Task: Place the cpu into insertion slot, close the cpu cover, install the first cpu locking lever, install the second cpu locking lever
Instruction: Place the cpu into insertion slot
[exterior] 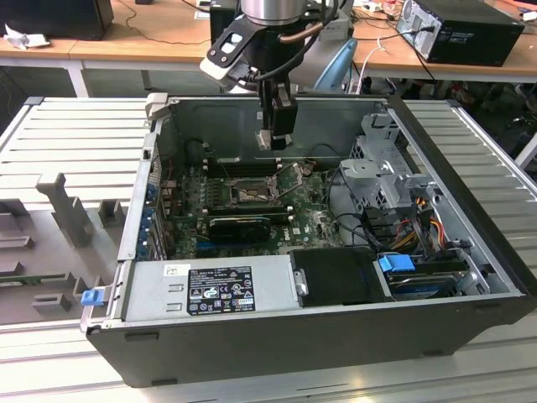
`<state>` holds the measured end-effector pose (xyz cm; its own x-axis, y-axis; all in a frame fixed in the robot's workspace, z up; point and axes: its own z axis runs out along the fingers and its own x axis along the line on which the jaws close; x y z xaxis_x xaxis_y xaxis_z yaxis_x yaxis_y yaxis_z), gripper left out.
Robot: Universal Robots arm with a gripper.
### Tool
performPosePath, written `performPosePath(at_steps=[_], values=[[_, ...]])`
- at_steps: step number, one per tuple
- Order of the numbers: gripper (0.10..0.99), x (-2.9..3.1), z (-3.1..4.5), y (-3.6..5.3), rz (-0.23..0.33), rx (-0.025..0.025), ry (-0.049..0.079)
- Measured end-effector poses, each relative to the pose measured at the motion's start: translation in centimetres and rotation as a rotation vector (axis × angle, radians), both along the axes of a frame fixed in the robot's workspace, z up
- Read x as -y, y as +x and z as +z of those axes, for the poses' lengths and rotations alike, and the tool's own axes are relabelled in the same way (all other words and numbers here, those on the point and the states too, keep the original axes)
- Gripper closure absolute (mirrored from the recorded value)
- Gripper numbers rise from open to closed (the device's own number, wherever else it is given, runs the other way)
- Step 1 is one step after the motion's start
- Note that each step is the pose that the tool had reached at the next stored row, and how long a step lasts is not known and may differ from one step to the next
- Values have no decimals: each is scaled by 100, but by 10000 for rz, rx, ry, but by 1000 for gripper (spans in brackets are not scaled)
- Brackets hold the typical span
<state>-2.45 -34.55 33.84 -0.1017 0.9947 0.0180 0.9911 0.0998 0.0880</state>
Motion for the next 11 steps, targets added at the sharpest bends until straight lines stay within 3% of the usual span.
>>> performPosePath(at_steps=[11], values=[[557, 0, -50, 0, 0, 0, -1]])
